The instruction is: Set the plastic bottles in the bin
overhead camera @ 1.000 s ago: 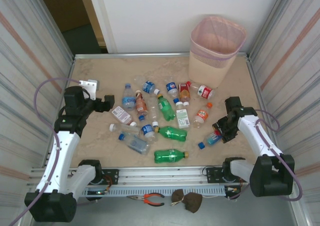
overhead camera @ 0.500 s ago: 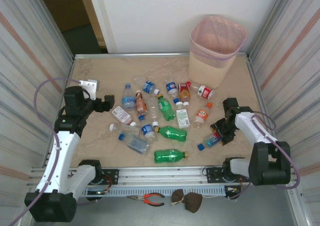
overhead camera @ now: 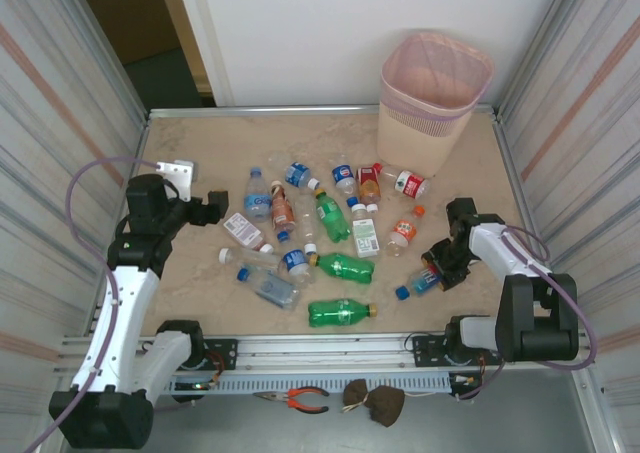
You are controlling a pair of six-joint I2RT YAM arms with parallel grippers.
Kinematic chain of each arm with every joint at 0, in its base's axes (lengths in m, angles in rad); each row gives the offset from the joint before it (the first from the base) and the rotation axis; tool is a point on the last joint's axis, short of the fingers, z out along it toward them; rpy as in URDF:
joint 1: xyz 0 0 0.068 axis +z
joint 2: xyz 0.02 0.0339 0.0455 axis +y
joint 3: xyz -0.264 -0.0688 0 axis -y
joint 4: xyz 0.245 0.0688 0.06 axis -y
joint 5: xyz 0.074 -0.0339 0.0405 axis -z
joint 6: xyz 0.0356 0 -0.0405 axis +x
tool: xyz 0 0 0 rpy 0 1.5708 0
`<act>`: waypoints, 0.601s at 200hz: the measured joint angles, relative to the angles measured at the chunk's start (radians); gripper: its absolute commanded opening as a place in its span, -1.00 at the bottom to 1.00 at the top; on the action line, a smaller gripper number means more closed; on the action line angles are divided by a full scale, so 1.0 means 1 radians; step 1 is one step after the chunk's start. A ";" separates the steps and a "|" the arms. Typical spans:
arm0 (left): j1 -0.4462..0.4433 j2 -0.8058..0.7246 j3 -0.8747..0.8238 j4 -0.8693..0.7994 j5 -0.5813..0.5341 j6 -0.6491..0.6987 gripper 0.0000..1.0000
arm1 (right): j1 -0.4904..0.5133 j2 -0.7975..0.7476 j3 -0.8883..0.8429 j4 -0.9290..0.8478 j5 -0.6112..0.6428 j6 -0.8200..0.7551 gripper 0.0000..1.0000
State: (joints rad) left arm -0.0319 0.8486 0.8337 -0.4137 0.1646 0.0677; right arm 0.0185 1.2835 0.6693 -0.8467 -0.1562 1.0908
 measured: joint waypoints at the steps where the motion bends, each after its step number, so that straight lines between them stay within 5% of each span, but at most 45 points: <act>1: 0.000 0.000 0.000 0.000 0.000 0.000 0.97 | 0.000 -0.001 0.000 0.000 0.001 0.000 0.01; 52: 0.000 -0.002 -0.006 0.000 0.000 0.000 0.97 | -0.004 -0.105 0.049 -0.061 0.032 -0.027 -0.01; 120: 0.000 -0.004 -0.006 0.001 0.003 0.000 0.97 | -0.042 -0.220 0.366 -0.058 0.095 -0.276 -0.06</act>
State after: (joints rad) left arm -0.0319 0.8448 0.8272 -0.4126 0.1680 0.0673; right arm -0.0231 1.0634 1.0351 -0.9043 -0.0616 0.8150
